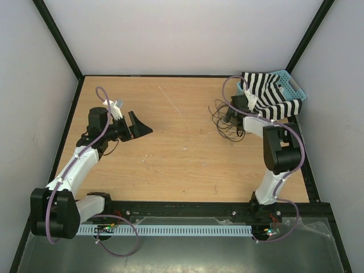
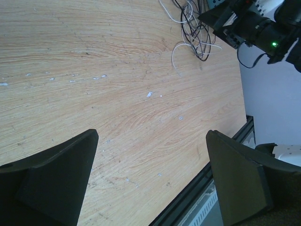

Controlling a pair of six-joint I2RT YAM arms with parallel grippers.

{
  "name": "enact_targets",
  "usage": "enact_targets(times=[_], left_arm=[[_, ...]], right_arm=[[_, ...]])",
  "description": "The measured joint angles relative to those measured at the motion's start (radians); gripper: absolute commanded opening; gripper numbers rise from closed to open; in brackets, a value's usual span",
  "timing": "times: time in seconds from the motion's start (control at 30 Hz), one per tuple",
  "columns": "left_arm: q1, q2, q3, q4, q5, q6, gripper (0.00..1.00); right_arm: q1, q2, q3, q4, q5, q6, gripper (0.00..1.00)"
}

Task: Zip-tie the wires
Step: Untie the cable at the center of the board.

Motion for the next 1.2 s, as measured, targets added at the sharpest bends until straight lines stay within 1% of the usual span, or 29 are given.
enact_targets(times=[0.23,0.4,0.67,0.97,1.1,1.2], left_arm=[[-0.002,0.000,-0.001,-0.003,0.004,0.006,0.99],[-0.002,0.000,-0.001,-0.006,0.004,0.015,0.99],[-0.005,0.018,-0.001,-0.006,0.004,0.024,0.99],[-0.005,0.043,-0.001,-0.007,0.007,0.031,0.99],[-0.005,0.049,0.000,-0.007,0.007,0.035,0.99],[-0.005,0.057,0.000,-0.007,0.008,0.037,0.99]], right_arm=[[-0.009,0.112,0.063,0.053,0.061,0.029,0.86],[-0.011,0.140,0.128,0.058,0.067,0.030,0.86],[-0.011,0.131,0.127,0.063,0.074,0.026,0.86],[-0.012,0.024,0.055,0.022,0.044,0.027,0.86],[-0.015,-0.004,0.054,0.023,0.042,0.026,0.86],[-0.023,0.004,0.069,0.022,0.045,0.023,0.85]])
